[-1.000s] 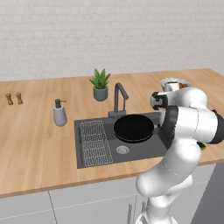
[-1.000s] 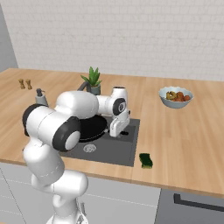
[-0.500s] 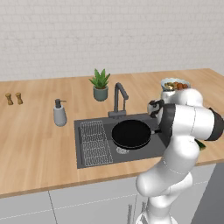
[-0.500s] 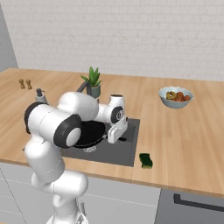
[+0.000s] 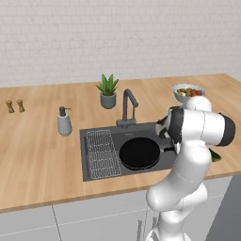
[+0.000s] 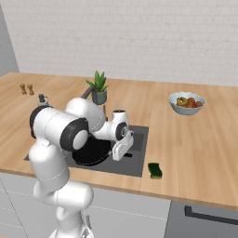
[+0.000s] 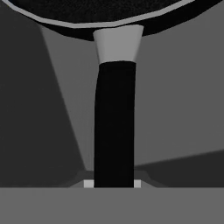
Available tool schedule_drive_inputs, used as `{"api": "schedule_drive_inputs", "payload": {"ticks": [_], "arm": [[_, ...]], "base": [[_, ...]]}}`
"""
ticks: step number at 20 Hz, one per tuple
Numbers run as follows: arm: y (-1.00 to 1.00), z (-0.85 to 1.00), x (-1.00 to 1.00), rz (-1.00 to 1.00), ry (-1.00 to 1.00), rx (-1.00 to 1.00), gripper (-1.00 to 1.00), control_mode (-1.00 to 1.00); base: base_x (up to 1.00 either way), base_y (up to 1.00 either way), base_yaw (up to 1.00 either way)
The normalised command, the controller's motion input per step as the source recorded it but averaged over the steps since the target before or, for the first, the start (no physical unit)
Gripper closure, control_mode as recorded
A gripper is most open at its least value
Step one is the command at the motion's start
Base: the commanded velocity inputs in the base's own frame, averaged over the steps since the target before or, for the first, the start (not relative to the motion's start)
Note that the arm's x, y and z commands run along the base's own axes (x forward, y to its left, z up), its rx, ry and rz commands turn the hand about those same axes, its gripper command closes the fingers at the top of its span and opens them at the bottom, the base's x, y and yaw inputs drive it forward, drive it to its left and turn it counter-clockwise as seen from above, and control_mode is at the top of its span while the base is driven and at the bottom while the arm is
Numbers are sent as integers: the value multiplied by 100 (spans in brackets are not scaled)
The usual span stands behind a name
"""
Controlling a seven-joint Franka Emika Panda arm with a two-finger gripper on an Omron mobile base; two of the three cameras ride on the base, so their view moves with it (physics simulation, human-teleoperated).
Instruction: Pick the pan and sponge and place them into the sink. Then turn on the water.
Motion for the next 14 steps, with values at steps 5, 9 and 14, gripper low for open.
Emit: {"api": "schedule_drive_inputs", "payload": {"ticks": [5, 9, 14], "arm": [[0, -27, 8, 0, 0, -2, 100, -100], [0, -22, 20, 0, -5, 0, 100, -100], [0, -6, 28, 0, -10, 0, 100, -100]], "base": [[0, 0, 0], [0, 0, 0], [0, 0, 0]]}}
